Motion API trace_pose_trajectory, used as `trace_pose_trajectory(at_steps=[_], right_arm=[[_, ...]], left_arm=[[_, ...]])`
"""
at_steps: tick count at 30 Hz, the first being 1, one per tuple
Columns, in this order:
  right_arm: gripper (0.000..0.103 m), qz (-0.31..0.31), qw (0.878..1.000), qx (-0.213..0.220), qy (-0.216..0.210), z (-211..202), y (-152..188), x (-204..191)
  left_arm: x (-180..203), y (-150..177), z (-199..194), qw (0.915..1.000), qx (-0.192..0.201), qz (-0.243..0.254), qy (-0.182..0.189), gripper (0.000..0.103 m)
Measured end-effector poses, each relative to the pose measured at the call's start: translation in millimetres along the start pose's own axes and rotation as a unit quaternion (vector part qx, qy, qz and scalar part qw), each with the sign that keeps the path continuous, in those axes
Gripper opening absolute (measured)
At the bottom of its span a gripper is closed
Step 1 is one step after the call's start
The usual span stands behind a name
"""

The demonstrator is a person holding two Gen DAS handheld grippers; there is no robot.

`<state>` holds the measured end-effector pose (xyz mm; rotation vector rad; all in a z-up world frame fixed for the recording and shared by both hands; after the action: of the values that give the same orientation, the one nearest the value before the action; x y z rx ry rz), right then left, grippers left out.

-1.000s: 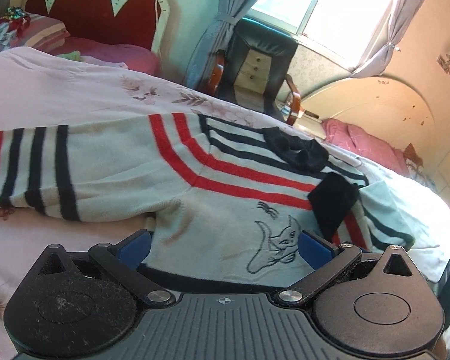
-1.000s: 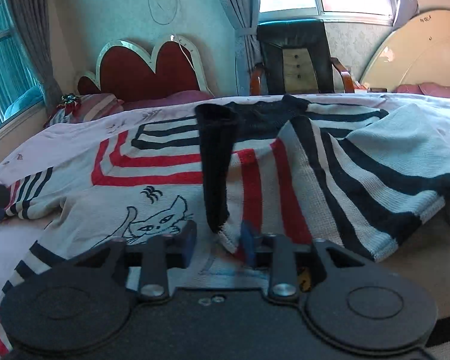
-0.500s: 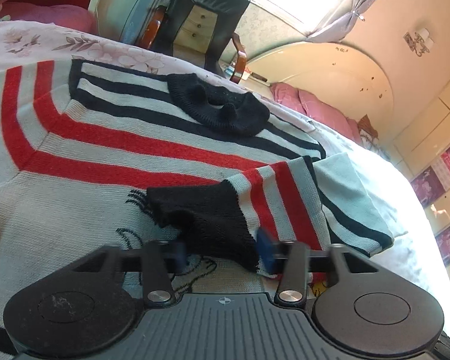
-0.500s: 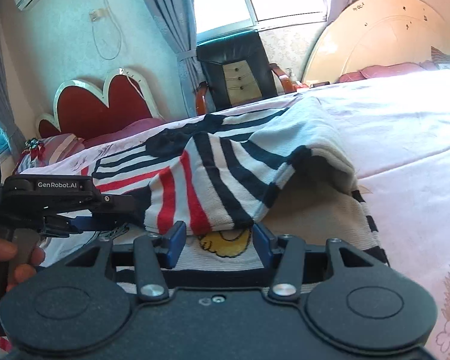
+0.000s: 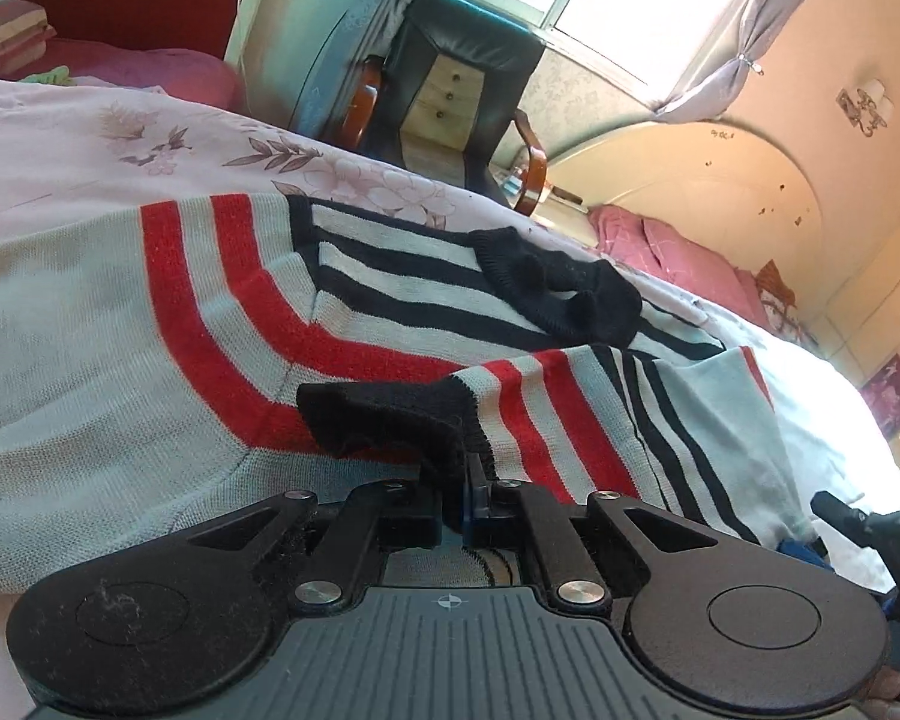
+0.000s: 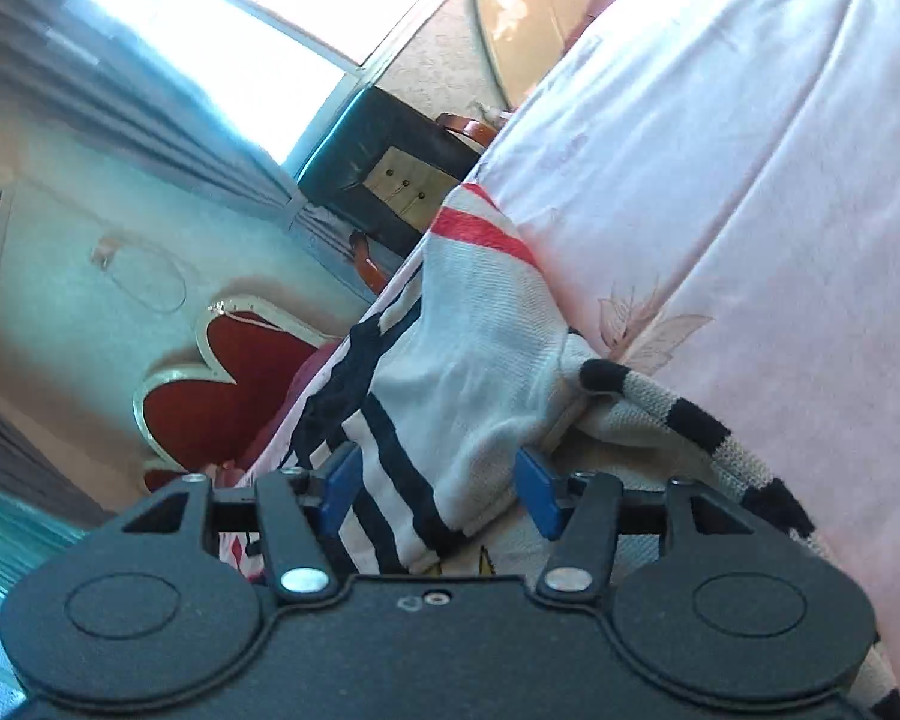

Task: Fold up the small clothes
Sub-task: 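Carry the sleeve across the sweater body toward the left gripper, then lay the sleeve on the body and open the right gripper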

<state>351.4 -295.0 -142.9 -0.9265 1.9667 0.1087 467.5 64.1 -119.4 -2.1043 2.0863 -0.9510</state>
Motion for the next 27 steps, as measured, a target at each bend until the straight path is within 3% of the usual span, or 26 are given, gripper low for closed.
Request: trace_pose_trajectory(at_steps=[4,8,12,14,17,20,23,25,27], right_arm=[[0.040,0.000,1.000,-0.010,0.024,4.3,-7.3,-1.3],[0.048,-0.069,0.996,0.006,0.054,-20.5,-6.0,-19.1],[0.048,-0.015,0.998,-0.028,0.062,-16.3,-12.3,3.1],[0.043,-0.010,0.996,-0.043,0.077,-6.8,-15.4,12.2],[0.042,-0.028,0.996,-0.031,0.078,1.4,-19.1,10.0],[0.011,-0.049,0.993,-0.023,0.104,2.3,-20.4,13.0],[0.011,-0.024,0.998,0.007,0.054,-21.4,-20.2,27.5],[0.012,-0.008,0.999,-0.017,0.048,-20.5,-22.3,38.4],[0.019,-0.015,0.998,-0.040,0.045,-24.0,-26.9,36.7]], left_arm=[[3.2,4.3,5.9,1.0000,-0.001,-0.001,-0.002,0.005],[-0.8,5.4,8.0,1.0000,-0.001,-0.006,0.002,0.005],[-0.7,6.3,10.2,0.9999,0.001,-0.013,0.000,0.005],[1.0,5.9,9.8,0.9999,0.002,-0.014,-0.002,0.005],[4.3,5.6,10.4,0.9999,0.002,-0.012,-0.009,0.005],[9.7,4.3,10.9,0.9999,0.004,-0.014,-0.006,0.005],[24.2,3.5,11.5,0.9999,0.011,-0.006,0.004,0.005],[33.7,4.3,16.7,0.9997,0.006,0.003,-0.024,0.005],[32.4,5.5,18.8,0.9995,0.006,-0.006,-0.029,0.005]])
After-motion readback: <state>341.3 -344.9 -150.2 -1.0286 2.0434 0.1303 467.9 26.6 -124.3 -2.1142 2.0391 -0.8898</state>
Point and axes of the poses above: each gripper's, at about its wrist camera, not at the fingertips, and z roughly the way its jaws point, x to its right, y to its underside, the point moved 3 cm from there along z, roughly the way its jaws point, and after that the axes turned 15 degrees about -x, right-handed, at the moved point
